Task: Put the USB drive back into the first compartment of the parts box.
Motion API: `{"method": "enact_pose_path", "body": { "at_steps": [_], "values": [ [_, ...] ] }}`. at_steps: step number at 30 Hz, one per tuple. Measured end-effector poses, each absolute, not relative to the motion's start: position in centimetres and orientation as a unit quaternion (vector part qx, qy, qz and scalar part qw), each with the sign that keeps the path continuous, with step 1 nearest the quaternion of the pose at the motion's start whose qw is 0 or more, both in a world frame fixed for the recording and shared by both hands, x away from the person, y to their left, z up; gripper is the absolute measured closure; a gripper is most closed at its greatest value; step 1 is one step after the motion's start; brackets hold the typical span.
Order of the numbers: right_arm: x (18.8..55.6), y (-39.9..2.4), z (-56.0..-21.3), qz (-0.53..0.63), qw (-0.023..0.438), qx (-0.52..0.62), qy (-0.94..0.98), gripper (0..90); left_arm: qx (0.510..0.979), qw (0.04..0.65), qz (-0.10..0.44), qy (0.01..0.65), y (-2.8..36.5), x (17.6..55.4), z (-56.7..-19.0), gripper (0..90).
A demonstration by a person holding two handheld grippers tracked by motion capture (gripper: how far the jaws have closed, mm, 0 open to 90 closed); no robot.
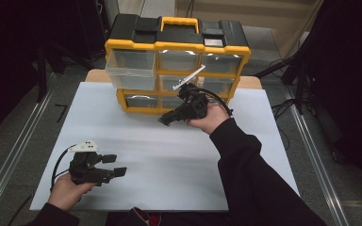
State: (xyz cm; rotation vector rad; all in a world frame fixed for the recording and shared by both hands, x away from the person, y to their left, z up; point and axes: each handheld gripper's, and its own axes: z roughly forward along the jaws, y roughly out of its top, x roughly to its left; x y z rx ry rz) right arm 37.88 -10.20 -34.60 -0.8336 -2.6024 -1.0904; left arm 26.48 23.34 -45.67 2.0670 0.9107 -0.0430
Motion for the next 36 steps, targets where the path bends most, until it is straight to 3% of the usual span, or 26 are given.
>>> {"method": "enact_pose_path", "body": {
  "at_steps": [36],
  "values": [
    [39.7, -10.7, -26.3, -0.38, 0.068, -0.257, -0.886, 76.4, 0.824, 0.431, -0.016, 0.368, 23.4, 26.5, -45.7, 27.1]
  ]
}}
